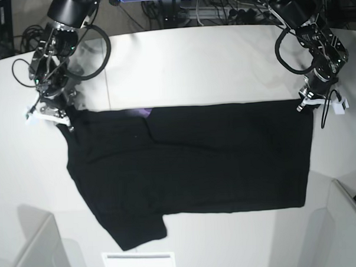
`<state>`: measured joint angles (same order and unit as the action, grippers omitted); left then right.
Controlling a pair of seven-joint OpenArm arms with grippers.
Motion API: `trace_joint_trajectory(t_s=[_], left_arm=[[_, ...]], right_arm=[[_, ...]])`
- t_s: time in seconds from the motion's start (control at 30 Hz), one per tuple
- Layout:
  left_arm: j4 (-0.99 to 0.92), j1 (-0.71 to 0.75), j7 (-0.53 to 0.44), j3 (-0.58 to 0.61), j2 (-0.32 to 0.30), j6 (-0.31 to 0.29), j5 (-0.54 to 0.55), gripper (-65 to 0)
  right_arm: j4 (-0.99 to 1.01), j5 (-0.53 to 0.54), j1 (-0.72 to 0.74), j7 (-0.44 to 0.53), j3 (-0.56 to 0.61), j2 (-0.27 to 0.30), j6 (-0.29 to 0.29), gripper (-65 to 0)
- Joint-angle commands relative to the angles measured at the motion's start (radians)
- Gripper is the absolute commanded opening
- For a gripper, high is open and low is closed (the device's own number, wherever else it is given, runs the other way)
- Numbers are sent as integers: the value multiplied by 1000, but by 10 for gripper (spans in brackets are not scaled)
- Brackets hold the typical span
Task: Fold the T-shirt properly
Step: 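Grasp the shoulder edge again and drag the shirt toward the arm bases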
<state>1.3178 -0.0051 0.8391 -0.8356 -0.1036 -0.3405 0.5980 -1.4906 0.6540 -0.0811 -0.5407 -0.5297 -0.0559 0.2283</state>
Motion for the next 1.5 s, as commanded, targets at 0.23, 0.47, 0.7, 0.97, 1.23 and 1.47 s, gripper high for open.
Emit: trace_joint_trajectory(t_s=[0.23,0.47,0.7,0.97,1.23,1.47], left_arm=[[15,6,-8,85,-83,-2,10,-650],[29,72,-4,88,-104,-2,15,-650],[105,193,-4,85,-101,-7,20,-650],[268,333,-4,81,-98,-7,20,-650],[337,439,-4,81,-97,-7,20,-650],[340,498,-4,81,-95,-7,21,-650]], right_arm=[[12,7,4,27,-8,38,1,-650],[-118,7,-99,24,-2,34,1,-650],[-226,7,-197,23,-5,34,1,-650],[-262,7,-296,8,-2,31,1,-650],[-356,8,-391,-40,-8,11,1,-650],[-394,8,-469,-40,-4,9,1,-650]])
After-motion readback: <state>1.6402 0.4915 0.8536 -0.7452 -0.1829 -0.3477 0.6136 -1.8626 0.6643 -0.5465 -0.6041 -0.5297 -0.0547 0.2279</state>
